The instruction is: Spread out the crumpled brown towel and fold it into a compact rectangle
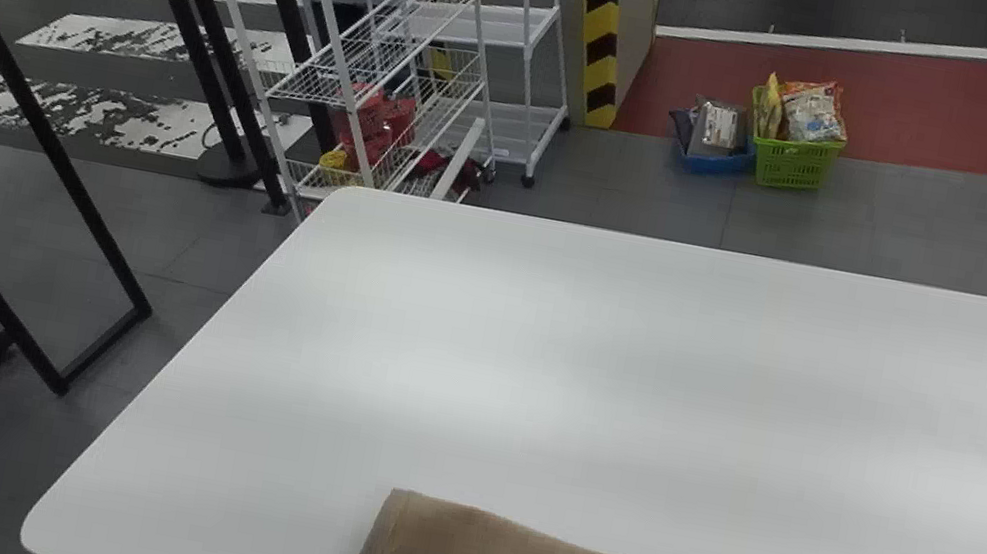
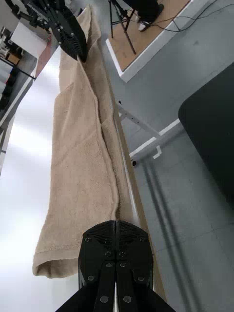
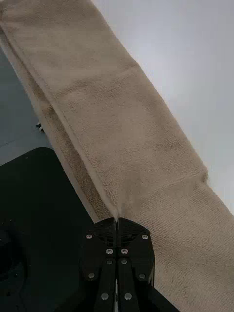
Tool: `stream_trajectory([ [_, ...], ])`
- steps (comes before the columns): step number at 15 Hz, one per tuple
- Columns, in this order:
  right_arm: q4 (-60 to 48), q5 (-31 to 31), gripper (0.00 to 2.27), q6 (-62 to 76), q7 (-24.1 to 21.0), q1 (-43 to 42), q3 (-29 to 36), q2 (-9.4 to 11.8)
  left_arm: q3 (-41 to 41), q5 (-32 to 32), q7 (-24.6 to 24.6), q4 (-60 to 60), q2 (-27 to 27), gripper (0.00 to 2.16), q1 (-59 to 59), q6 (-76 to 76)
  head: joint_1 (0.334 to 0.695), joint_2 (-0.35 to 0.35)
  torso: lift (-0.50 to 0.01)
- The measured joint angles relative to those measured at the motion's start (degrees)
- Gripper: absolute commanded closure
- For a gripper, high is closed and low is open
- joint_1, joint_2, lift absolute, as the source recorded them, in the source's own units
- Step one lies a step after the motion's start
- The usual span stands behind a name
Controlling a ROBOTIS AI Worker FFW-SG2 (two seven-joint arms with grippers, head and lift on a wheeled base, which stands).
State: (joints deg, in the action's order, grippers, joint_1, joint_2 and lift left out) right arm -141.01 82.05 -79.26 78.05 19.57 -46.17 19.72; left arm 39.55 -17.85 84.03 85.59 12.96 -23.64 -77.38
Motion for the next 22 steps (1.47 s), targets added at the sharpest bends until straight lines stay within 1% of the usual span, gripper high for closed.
stream_trajectory([
  [6, 2.0, 2.2, 1.62, 0.0, 0.0, 0.1, -0.5, 0.3, -0.4, 0.0, 0.0, 0.0, -0.1, 1.20, -0.1, -0.2, 0.695, 0.350, -0.127],
  [13, 4.2, 4.0, 1.61, 0.2, 0.0, -0.1, -2.6, 0.5, -0.6, 0.0, -0.4, -0.1, -0.2, 1.20, -0.1, -0.5, 0.695, 0.350, -0.127],
  [20, 0.8, 3.1, 1.62, -0.6, 0.0, -1.4, -1.1, 0.5, -0.9, 0.0, -1.0, -0.1, -0.4, 1.20, 0.0, -0.5, 0.695, 0.350, -0.127],
  [22, 0.6, 3.0, 1.62, -0.4, 0.0, -1.2, -1.0, 1.0, -0.9, -0.1, -1.1, -0.3, -0.4, 1.20, 0.4, -0.5, 0.695, 0.350, -0.127],
])
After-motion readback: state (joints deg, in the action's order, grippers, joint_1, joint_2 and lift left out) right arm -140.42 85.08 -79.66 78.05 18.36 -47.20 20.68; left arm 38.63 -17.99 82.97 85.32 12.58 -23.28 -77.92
